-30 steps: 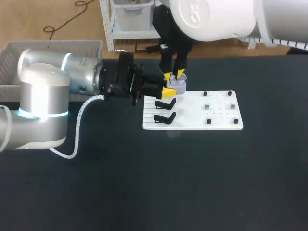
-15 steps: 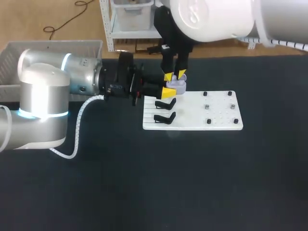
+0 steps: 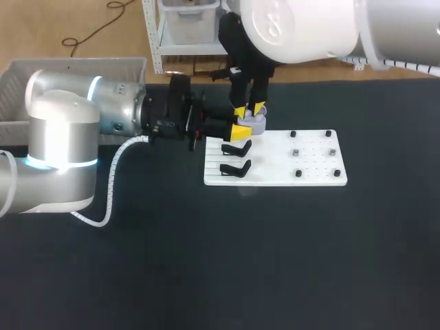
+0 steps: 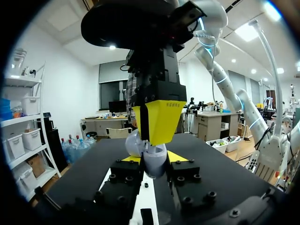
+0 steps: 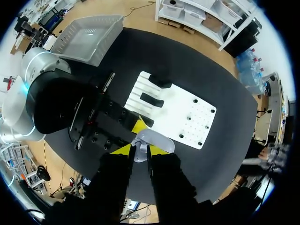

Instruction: Pick up each earbud case from the left stands, insert the matching earbuds, close the lid, and place the case in the box.

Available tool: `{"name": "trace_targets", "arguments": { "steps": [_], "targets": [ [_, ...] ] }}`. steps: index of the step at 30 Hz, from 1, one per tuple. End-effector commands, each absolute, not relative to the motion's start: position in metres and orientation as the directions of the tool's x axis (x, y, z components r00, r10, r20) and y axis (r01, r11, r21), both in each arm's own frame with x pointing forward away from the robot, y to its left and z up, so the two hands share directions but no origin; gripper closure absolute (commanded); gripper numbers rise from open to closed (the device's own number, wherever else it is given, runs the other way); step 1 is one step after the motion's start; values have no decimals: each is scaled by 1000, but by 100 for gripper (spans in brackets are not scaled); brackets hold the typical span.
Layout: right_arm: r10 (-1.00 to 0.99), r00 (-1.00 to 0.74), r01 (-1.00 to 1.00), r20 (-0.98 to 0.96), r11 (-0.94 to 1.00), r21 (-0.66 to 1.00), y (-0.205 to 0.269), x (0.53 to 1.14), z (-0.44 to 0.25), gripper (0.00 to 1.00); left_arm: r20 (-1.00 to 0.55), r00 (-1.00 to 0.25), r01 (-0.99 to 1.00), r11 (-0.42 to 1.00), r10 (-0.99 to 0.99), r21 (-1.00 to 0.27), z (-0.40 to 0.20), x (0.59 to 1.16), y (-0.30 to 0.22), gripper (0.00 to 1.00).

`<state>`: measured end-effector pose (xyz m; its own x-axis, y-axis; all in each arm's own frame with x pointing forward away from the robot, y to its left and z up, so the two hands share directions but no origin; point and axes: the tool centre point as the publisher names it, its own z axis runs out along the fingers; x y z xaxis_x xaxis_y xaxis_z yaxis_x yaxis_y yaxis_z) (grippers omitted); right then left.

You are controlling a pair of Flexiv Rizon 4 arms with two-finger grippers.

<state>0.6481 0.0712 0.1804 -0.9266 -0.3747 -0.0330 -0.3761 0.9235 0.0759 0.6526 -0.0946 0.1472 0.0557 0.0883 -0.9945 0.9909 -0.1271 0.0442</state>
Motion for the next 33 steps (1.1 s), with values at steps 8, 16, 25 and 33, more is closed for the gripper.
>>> {"name": "trace_targets", "arguments": {
  "steps": [8,16,25,33],
  "targets": [
    [-389,-920,-391,-38,917,78,68,642,201,0,-994,56,991,-128,89,45,148,652,-95,100],
    [-275,-960,-278,-43,942,189,50,654,229,0,-994,56,991,-128,89,45,148,652,-95,100],
    [124,-991,129,48,984,125,14,701,200,0,-994,56,991,-128,89,45,148,652,-95,100],
    [161,-985,165,53,983,85,10,707,178,0,-994,56,991,-128,89,45,148,652,-95,100]
  ]
}}
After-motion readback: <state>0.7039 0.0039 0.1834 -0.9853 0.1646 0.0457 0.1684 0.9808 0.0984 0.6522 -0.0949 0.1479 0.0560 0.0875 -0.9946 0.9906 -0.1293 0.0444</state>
